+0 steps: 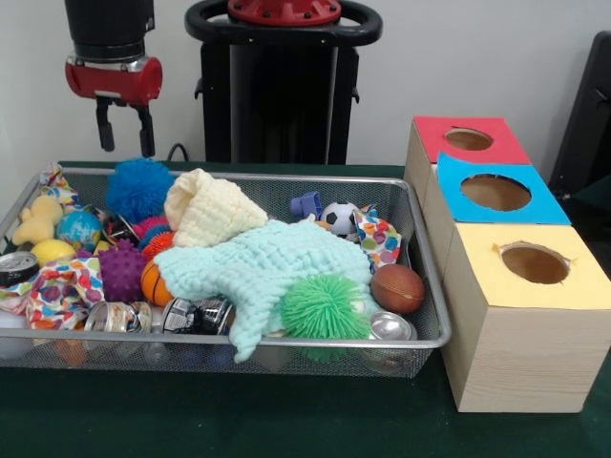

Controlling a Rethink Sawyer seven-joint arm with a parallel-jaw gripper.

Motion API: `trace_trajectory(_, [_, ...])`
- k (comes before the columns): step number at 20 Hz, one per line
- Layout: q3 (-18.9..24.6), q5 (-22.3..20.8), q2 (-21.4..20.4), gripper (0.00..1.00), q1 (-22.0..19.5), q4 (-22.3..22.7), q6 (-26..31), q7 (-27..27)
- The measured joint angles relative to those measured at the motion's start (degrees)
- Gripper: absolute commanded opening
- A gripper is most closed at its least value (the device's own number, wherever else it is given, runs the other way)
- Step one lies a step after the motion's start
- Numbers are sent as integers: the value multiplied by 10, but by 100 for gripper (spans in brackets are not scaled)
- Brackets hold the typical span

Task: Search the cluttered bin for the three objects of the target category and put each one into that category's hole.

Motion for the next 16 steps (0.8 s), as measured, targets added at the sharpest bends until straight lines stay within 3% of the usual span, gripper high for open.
trace_trajectory(4, [0,-4,16,100,-1,9,-39,0])
trace_trajectory(12, [-9,-71,88,100,-5,30,-218,0])
trace_trajectory(16, [-14,-92,98,100,-5,50,-248,0])
